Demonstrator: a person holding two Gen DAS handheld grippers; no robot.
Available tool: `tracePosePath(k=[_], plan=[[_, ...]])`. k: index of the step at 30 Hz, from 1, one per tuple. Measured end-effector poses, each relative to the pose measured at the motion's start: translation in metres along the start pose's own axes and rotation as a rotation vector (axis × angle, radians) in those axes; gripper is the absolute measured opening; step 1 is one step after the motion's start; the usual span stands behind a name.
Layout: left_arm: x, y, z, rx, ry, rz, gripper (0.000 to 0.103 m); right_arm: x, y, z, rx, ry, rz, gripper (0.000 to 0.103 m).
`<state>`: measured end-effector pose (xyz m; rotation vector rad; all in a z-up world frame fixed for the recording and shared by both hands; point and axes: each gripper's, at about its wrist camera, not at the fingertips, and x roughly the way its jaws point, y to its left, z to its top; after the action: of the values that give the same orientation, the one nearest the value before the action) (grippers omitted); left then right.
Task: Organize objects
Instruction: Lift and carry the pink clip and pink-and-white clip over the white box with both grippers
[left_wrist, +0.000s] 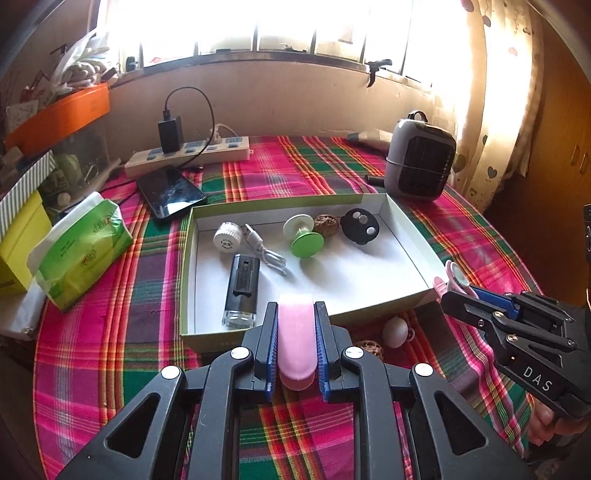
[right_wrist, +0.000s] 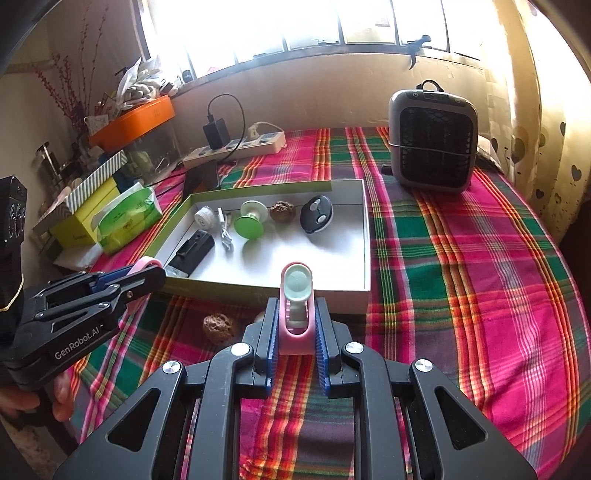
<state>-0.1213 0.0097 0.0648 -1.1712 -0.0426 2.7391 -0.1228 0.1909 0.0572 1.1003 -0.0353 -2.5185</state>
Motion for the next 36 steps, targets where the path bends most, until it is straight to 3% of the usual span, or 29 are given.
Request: tracePosePath(k=[20, 36], plan=[[0.059, -0.003, 0.033, -0.017, 0.067, -0.021, 0.016, 0.045, -0.014, 0.041, -0.007, 0.050, -0.023, 0.018], [0.087, 0.003, 0.041, -0.016, 0.107, -0.001, 0.016, 0.079, -0.021, 0.046, -0.001, 0.127, -0.033, 0.018]])
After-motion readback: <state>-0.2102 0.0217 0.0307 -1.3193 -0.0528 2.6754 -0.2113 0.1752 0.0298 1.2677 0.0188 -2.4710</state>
